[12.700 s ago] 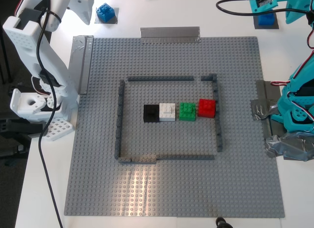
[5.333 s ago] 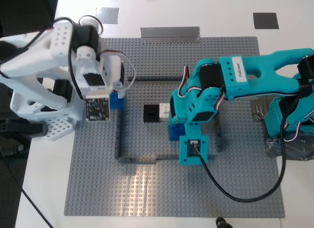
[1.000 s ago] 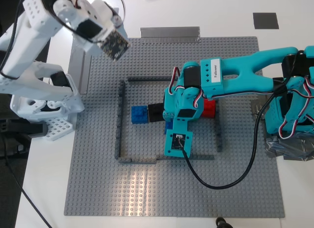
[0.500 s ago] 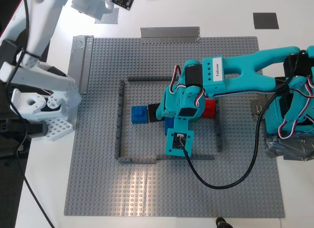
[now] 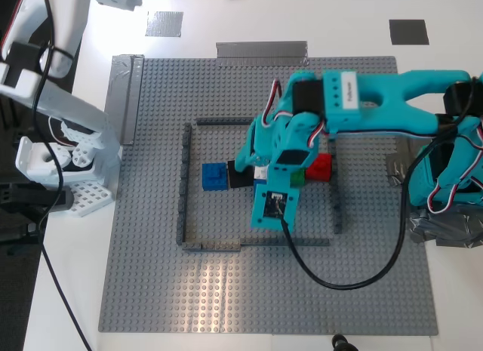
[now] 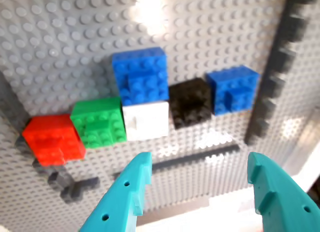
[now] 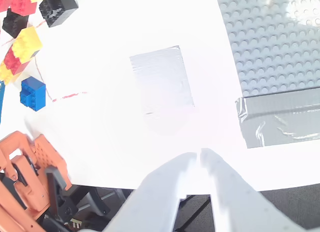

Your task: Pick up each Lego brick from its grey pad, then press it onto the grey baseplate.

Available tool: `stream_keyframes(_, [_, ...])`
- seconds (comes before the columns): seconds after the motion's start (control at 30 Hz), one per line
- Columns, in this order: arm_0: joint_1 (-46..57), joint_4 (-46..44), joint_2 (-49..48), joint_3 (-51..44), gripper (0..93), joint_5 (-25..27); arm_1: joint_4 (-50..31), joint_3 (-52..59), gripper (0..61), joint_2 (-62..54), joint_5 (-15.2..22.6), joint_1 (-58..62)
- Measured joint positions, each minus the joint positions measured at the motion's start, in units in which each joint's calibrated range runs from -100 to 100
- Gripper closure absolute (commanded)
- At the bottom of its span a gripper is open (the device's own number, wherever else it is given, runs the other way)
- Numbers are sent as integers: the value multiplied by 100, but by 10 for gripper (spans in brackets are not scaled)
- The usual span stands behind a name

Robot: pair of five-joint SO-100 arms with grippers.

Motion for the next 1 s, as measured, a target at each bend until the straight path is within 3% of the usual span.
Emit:
stream_keyframes(0.13, [770,583,-499,-771,927,16,201,-513,612,587,-34,-18])
stream_keyframes(0.3, [2989,530,-634,-1327,927,37,290,-938,612,898,176,-145])
stream_keyframes(0.47, [5505,435,-321,-1376,927,319,338,-1112,612,1097,205,-109])
stream_keyframes(0.57, [6489,748,-135,-1151,927,298,394,-1112,612,1287,225,-145])
stream_keyframes(0.73, [7118,930,-85,-907,927,230,459,-1364,612,1813,279,-309])
stream_keyframes(1.0, [7162,930,-51,-868,927,120,531,-1499,612,2003,357,-409])
